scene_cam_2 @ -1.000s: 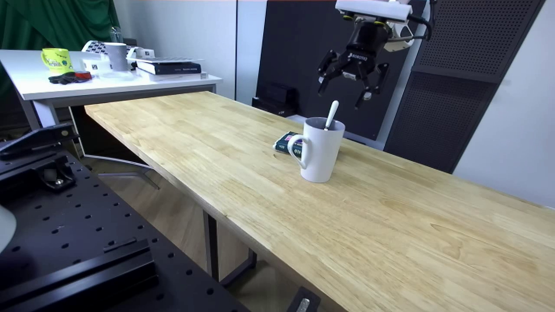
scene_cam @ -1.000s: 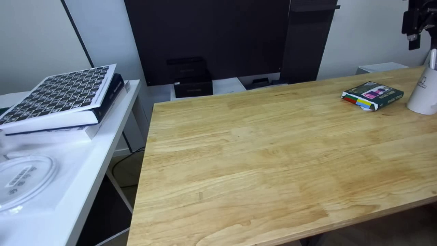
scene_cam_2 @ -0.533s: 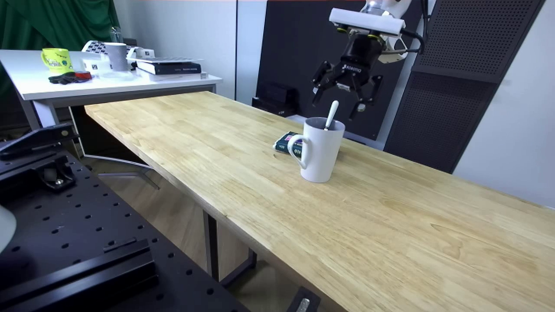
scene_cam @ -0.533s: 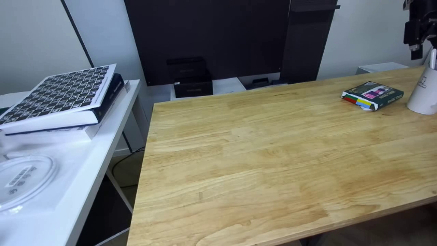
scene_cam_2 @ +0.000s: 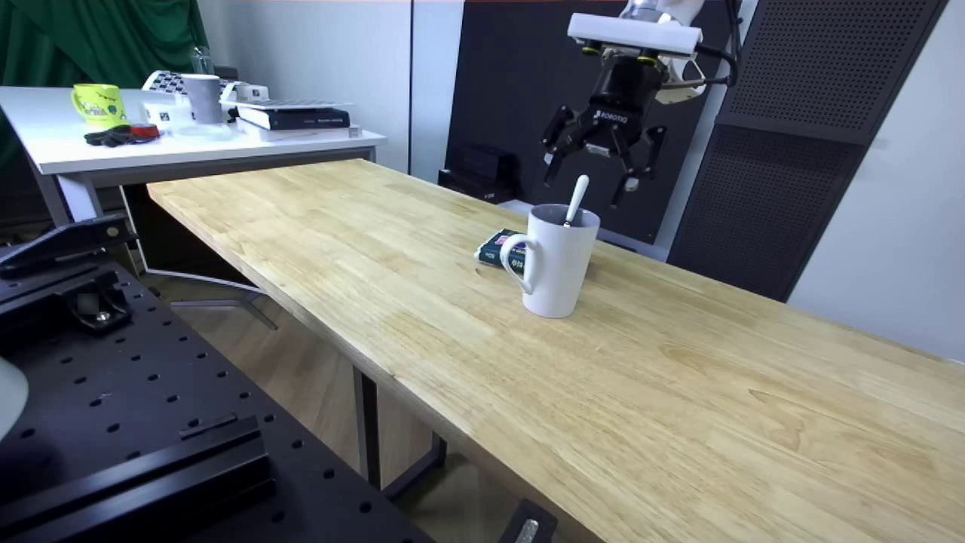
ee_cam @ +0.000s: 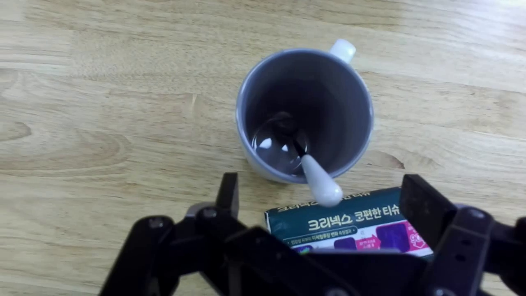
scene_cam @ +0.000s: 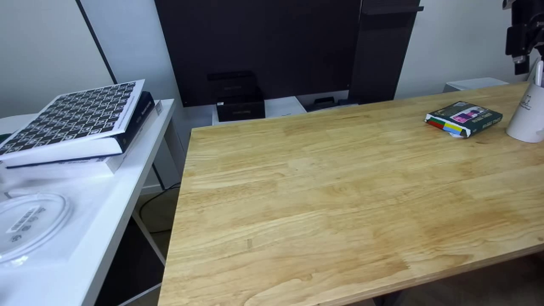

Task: Remove the spoon from the mug cup and place it on the table

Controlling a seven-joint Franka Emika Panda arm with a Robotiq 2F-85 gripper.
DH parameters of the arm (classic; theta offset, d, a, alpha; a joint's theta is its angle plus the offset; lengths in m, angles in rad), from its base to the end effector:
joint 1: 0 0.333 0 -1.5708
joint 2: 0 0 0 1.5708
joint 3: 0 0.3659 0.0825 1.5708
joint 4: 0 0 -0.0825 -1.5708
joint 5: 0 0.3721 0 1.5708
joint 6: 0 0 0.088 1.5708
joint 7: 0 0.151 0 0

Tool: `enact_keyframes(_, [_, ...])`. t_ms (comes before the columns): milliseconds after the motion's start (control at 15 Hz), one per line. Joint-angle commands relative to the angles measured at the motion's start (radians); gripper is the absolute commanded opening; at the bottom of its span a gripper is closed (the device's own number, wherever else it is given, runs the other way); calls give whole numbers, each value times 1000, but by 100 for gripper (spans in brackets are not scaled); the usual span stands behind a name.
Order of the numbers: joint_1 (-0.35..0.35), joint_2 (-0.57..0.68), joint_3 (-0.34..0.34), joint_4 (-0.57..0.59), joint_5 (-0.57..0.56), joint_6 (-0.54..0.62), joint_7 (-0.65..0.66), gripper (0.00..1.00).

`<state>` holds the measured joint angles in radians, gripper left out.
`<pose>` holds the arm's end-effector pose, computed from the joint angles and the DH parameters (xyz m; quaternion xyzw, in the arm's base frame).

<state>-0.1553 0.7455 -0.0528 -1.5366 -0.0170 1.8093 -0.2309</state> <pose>0.6406 -0.1333 0.1916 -0.9718 -0.0176 0.2339 0.0249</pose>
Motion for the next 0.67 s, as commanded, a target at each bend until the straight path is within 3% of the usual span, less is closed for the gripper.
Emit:
enact_keyframes(0, [9,-77,-6,-100,-25,69,23,100])
enact_keyframes(533, [18,-152,-6,-216,-47,158,26,100])
enact_keyframes(600, [21,-159,-6,-228,-51,166,26,75])
